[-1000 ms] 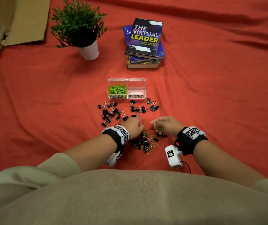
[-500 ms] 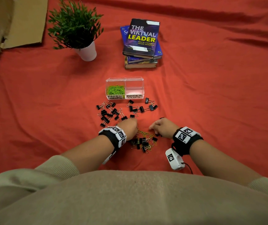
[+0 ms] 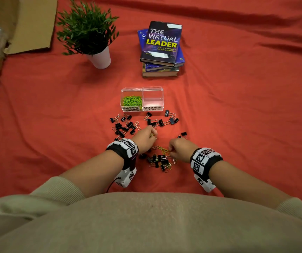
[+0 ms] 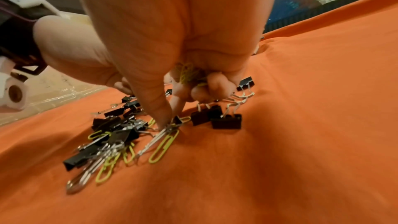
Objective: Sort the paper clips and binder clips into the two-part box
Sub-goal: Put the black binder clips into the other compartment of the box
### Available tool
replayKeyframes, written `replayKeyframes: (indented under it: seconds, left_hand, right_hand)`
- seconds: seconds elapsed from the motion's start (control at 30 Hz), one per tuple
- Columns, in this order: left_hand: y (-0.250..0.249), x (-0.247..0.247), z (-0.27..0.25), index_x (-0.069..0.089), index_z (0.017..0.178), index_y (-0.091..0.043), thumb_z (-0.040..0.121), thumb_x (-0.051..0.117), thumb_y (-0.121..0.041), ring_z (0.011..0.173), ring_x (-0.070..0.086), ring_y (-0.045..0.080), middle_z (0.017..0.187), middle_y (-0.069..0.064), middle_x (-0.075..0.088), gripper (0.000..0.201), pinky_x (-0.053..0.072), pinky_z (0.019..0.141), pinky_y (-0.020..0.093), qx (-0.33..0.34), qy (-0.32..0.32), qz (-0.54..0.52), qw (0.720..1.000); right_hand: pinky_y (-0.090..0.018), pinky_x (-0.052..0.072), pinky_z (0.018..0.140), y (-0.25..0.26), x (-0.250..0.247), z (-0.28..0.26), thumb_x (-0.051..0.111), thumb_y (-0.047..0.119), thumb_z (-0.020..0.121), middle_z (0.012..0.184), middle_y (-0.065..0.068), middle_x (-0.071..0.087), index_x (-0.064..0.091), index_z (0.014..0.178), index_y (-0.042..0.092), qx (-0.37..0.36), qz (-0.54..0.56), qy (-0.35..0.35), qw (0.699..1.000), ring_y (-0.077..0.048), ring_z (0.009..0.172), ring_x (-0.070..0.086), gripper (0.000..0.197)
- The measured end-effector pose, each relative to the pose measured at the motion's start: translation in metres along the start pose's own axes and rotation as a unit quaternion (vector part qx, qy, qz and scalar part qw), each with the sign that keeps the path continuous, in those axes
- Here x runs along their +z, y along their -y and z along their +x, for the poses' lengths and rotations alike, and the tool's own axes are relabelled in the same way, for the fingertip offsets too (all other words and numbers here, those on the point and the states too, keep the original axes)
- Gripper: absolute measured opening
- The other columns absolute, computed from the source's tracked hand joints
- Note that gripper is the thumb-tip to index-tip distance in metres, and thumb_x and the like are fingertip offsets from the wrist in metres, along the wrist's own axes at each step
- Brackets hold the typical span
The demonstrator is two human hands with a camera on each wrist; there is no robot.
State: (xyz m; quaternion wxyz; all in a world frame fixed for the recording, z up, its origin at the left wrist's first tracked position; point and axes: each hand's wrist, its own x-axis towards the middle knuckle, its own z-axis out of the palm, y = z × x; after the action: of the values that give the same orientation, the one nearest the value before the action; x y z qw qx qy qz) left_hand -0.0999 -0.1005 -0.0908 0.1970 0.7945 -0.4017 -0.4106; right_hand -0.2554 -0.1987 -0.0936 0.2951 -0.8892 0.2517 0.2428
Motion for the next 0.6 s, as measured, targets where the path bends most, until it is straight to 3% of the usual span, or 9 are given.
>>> replayKeyframes:
  seconds: [0.1, 0.2, 0.3, 0.43, 0.53, 0.6]
  left_hand:
    - [-0.001, 0.006, 0.001, 0.059, 0.104, -0.021, 0.094, 0.040, -0.011, 0.053, 0.044, 0.014, 0.071, -0.002, 0.053, 0.024, 0.032, 0.046, 0.023, -0.017, 0.029, -0.039, 0.999]
    - [-0.006, 0.012, 0.002, 0.060, 0.086, -0.020, 0.093, 0.035, -0.008, 0.059, 0.046, 0.016, 0.072, -0.001, 0.054, 0.029, 0.035, 0.051, 0.025, -0.032, 0.046, -0.084, 0.995]
    - [-0.010, 0.016, 0.002, 0.058, 0.081, -0.019, 0.092, 0.040, -0.016, 0.065, 0.051, 0.017, 0.073, -0.003, 0.057, 0.022, 0.040, 0.059, 0.028, -0.035, 0.035, -0.083, 0.995]
    - [-0.006, 0.017, 0.001, 0.058, 0.090, -0.016, 0.085, 0.057, -0.022, 0.080, 0.059, 0.020, 0.086, 0.001, 0.062, 0.008, 0.042, 0.069, 0.026, 0.034, 0.044, 0.080, 0.995]
    - [0.000, 0.017, 0.001, 0.056, 0.105, -0.013, 0.086, 0.061, -0.024, 0.100, 0.058, 0.025, 0.106, 0.006, 0.062, 0.023, 0.044, 0.081, 0.030, 0.110, 0.064, 0.219, 0.967]
    - [0.003, 0.018, 0.002, 0.055, 0.105, -0.012, 0.087, 0.062, -0.025, 0.106, 0.055, 0.027, 0.109, 0.010, 0.061, 0.024, 0.048, 0.087, 0.036, 0.138, 0.061, 0.270, 0.951]
  right_hand:
    - [-0.035, 0.049, 0.080, 0.003, 0.003, 0.000, 0.051, 0.013, 0.086, 0.093, -0.009, 0.066, 0.058, 0.085, 0.012, -0.008, -0.028, 0.002, 1.000, -0.027, 0.092, 0.062, 0.007]
    - [-0.036, 0.048, 0.076, 0.004, 0.005, 0.000, 0.047, 0.013, 0.087, 0.083, -0.008, 0.060, 0.048, 0.078, 0.016, -0.007, -0.021, 0.014, 1.000, -0.029, 0.087, 0.062, 0.009]
    - [-0.034, 0.047, 0.069, 0.004, 0.005, 0.000, 0.047, 0.014, 0.088, 0.077, -0.011, 0.063, 0.049, 0.074, 0.014, 0.014, 0.032, -0.008, 0.999, -0.028, 0.075, 0.060, 0.014]
    - [-0.025, 0.038, 0.058, -0.001, -0.008, 0.000, 0.052, 0.018, 0.089, 0.062, 0.003, 0.055, 0.048, 0.067, 0.020, 0.082, 0.190, -0.044, 0.977, -0.014, 0.059, 0.051, 0.023]
    - [-0.024, 0.038, 0.049, -0.007, -0.023, 0.001, 0.055, 0.019, 0.090, 0.066, -0.002, 0.060, 0.052, 0.068, 0.019, 0.116, 0.311, -0.051, 0.942, -0.013, 0.050, 0.049, 0.021]
    - [-0.028, 0.041, 0.051, -0.011, -0.031, 0.004, 0.058, 0.014, 0.088, 0.073, -0.011, 0.065, 0.056, 0.069, 0.016, 0.120, 0.381, -0.062, 0.915, -0.019, 0.054, 0.052, 0.019]
